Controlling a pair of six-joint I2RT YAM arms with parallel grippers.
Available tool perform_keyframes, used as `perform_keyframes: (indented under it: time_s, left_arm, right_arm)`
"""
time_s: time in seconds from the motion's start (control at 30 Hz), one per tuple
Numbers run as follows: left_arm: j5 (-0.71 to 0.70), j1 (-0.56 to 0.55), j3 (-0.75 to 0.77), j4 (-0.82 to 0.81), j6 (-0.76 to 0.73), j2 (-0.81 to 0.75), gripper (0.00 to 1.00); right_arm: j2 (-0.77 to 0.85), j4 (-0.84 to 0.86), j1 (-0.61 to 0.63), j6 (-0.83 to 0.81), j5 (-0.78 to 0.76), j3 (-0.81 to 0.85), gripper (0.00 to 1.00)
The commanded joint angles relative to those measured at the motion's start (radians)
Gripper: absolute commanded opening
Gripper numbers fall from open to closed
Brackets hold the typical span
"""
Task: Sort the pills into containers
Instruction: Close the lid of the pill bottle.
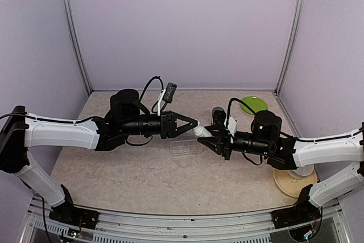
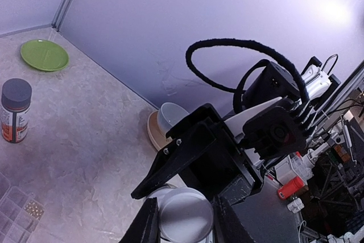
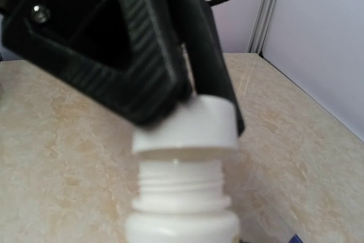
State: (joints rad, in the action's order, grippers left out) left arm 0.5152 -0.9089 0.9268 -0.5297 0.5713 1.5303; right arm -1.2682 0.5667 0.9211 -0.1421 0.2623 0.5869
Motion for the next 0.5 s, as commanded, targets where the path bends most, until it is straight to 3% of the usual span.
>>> perform_keyframes:
  time_s: [0.0, 0.47]
  left_arm:
    - [-0.013, -0.01, 0.027, 0.013, -0.004, 0.019, 0.24]
    - [-0.065, -0.01, 0.022, 0.086, -0.059, -0.027, 0.24]
  right_arm:
    - [0.009, 0.023, 0.03, -0.018, -0.011, 0.034, 0.26]
    - [0.05, 0.001, 0.032, -0.045, -0.093, 0.011, 0.24]
